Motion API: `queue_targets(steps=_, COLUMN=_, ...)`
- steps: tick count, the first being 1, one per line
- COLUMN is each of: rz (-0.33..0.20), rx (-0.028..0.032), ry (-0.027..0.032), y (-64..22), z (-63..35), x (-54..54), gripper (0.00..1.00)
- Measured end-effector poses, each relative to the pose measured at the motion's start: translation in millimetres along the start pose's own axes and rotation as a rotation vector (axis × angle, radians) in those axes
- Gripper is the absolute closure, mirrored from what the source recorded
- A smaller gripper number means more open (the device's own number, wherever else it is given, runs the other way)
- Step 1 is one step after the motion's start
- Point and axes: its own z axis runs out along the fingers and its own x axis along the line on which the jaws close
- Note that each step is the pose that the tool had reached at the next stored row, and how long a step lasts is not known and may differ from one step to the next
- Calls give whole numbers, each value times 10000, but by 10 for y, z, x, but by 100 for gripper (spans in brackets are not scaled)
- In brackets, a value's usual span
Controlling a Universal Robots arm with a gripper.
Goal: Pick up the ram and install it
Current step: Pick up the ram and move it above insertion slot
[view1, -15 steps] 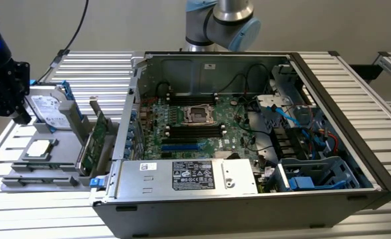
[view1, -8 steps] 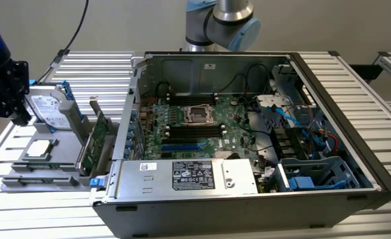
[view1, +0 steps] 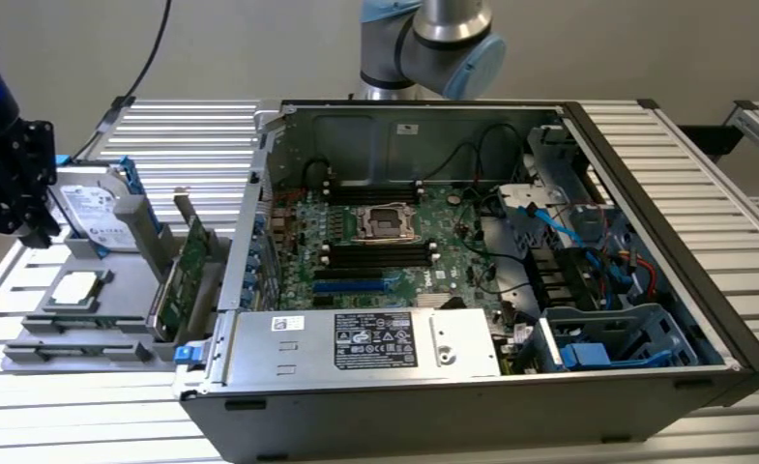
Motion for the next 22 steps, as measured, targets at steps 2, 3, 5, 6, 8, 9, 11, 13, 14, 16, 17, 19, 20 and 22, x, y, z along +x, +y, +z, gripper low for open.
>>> queue_targets(steps=2, rz=-23, rx=1, ry=1, y=19, z=28, x=7, gripper=76)
queue_targets(steps=3, rz=-42, rx=2, ry=0, y=24, z=40, x=11, gripper=76)
queue_targets(steps=5, rz=-86, rx=0, ry=4, y=35, z=60, x=20, gripper=76)
queue_targets(steps=6, rz=-110, rx=-1, ry=5, y=40, z=70, x=25, gripper=76)
queue_targets(steps=8, rz=-159, rx=-2, ry=6, y=49, z=91, x=34, gripper=75)
queue_targets(steps=9, rz=-186, rx=-2, ry=7, y=53, z=103, x=39, gripper=69)
queue_targets(steps=11, rz=-245, rx=-7, ry=12, y=58, z=127, x=49, gripper=69)
queue_targets(steps=13, rz=-304, rx=-13, ry=15, y=64, z=160, x=61, gripper=69)
queue_targets(steps=14, rz=-333, rx=-14, ry=16, y=67, z=179, x=66, gripper=69)
queue_targets(steps=16, rz=-388, rx=-12, ry=18, y=71, z=215, x=76, gripper=69)
queue_targets(steps=17, rz=-416, rx=-12, ry=20, y=72, z=233, x=82, gripper=69)
queue_targets(steps=19, rz=-474, rx=-11, ry=22, y=72, z=270, x=94, gripper=69)
queue_targets(steps=20, rz=-499, rx=-11, ry=24, y=73, z=288, x=100, gripper=69)
queue_targets(steps=22, rz=-552, rx=-14, ry=28, y=73, z=325, x=115, gripper=69)
